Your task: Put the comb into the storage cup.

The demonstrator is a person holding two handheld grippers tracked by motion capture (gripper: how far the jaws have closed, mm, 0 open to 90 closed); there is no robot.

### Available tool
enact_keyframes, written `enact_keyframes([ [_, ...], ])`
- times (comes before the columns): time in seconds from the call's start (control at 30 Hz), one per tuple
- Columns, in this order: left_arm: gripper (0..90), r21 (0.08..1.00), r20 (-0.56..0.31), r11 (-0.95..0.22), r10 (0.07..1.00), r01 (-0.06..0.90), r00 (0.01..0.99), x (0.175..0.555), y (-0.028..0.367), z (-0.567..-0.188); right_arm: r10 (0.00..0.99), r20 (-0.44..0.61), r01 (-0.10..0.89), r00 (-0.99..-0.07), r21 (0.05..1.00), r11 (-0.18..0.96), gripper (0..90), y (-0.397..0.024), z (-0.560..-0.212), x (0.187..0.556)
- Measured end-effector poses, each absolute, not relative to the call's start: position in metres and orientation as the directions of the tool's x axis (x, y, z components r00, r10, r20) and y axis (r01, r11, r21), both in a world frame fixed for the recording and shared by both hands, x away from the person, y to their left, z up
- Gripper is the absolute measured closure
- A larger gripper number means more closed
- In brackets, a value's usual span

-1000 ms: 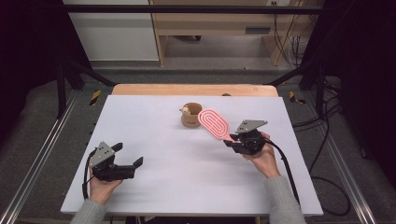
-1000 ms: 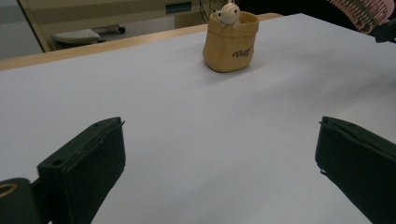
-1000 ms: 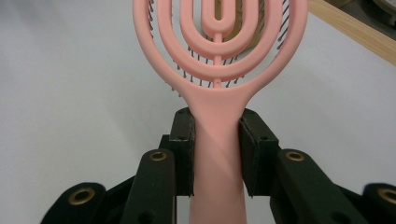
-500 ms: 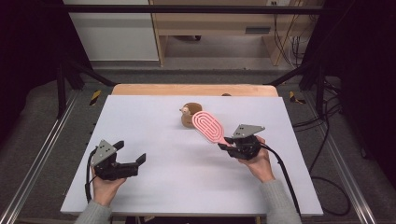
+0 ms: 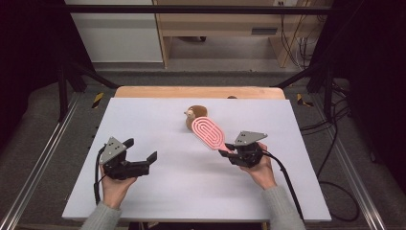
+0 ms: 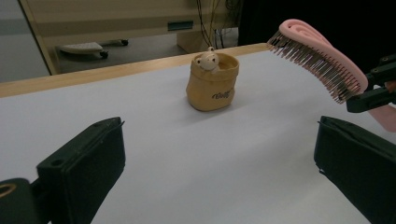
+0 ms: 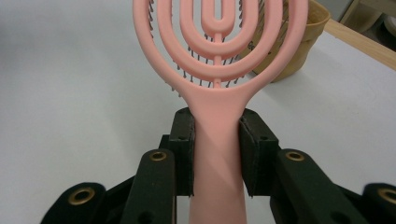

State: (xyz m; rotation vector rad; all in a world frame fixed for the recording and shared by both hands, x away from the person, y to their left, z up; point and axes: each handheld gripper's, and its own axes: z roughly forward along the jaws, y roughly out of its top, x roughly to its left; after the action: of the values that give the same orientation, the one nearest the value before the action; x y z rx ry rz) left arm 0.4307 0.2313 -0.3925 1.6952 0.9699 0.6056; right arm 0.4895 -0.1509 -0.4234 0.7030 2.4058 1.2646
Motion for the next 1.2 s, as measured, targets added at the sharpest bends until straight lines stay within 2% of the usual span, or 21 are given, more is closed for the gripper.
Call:
enact_keyframes([
  [0.73, 1.9, 0.946, -0.078, -0.136, 0.784, 0.293, 0.616, 0.449, 0.173, -0.373, 0.531, -0.060, 0.233, -0.845, 0.852, 0.468, 69.7, -0.135, -0.428, 0.483],
  [1.2, 1.9, 0.942, -0.093, -0.137, 0.772, 0.307, 0.629, 0.456, 0.153, -0.367, 0.504, -0.048, 0.212, -0.862, 0.871, 0.444, 69.6, -0.124, -0.425, 0.478],
])
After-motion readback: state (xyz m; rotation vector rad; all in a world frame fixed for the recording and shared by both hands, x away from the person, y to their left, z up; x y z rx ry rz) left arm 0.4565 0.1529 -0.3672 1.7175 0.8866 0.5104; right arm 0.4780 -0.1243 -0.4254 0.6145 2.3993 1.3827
